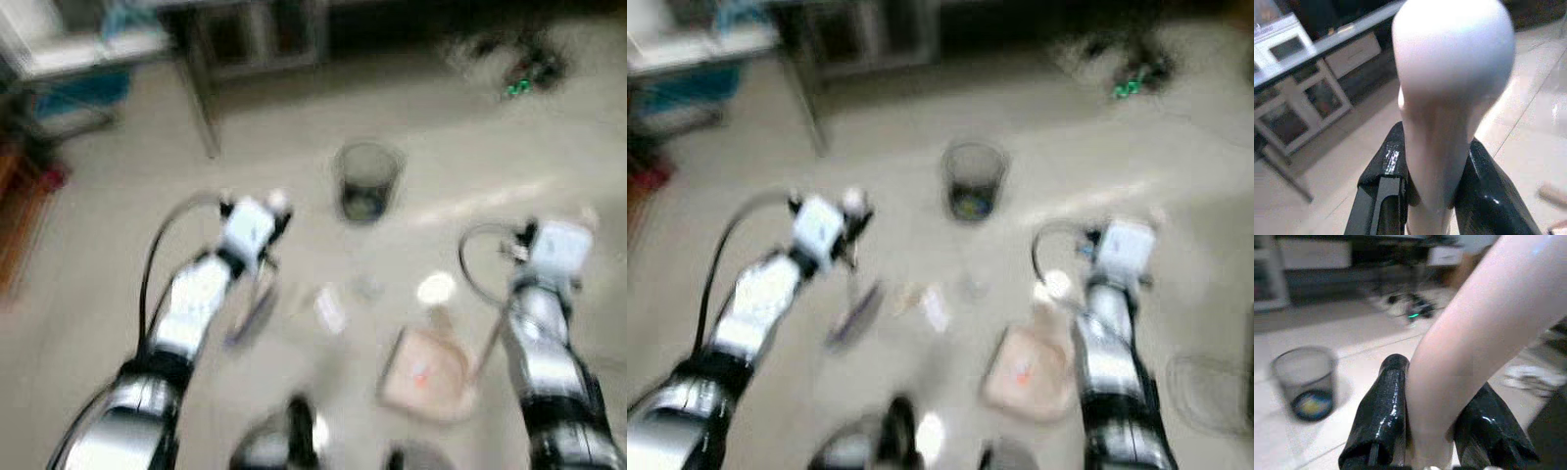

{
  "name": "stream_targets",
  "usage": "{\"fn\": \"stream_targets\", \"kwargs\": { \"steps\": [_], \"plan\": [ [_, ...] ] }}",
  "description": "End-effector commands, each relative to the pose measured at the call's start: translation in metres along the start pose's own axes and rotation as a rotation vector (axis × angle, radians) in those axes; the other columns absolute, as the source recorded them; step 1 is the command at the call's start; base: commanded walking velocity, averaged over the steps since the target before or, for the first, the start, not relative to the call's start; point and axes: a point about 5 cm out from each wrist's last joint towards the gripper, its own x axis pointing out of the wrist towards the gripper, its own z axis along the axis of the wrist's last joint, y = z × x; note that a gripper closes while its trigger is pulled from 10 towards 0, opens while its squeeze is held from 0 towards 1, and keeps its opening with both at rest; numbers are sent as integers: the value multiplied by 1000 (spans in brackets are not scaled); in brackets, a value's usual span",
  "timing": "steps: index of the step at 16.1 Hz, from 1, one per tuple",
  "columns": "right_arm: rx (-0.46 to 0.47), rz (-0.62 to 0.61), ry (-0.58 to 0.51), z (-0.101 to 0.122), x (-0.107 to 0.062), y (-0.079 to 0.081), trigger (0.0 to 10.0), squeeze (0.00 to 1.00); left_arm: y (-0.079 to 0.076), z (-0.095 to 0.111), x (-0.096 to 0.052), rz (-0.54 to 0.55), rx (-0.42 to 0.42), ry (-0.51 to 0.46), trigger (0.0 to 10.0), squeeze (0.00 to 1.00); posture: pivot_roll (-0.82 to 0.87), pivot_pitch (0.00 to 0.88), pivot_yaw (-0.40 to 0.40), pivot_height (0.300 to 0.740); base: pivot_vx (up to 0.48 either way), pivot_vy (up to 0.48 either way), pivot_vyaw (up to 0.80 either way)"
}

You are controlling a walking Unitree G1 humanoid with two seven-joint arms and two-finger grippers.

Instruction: Sweep floor

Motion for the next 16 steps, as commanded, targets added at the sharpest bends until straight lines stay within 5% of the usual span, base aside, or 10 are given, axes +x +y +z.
{"fn": "stream_targets", "kwargs": {
  "steps": [1,3,6,9,16],
  "plan": [
    [23,4,-60,8,1,6,10000,0,5,7,4,-21,57,-31,10000,0,21,249,106,740,0,0,0],
    [23,35,-94,15,5,20,10000,0,5,11,13,-50,79,-35,10000,0,18,258,105,740,0,0,0],
    [48,77,-143,29,8,31,10000,0,7,10,15,43,-97,-27,10000,0,10,243,104,740,0,0,0],
    [124,103,-164,38,4,31,10000,0,6,13,-1,118,-107,-93,10000,0,0,181,78,740,0,0,0],
    [182,191,-76,43,-12,21,10000,0,39,21,-40,265,-57,-91,10000,0,-22,94,87,740,0,0,0]
  ]
}}
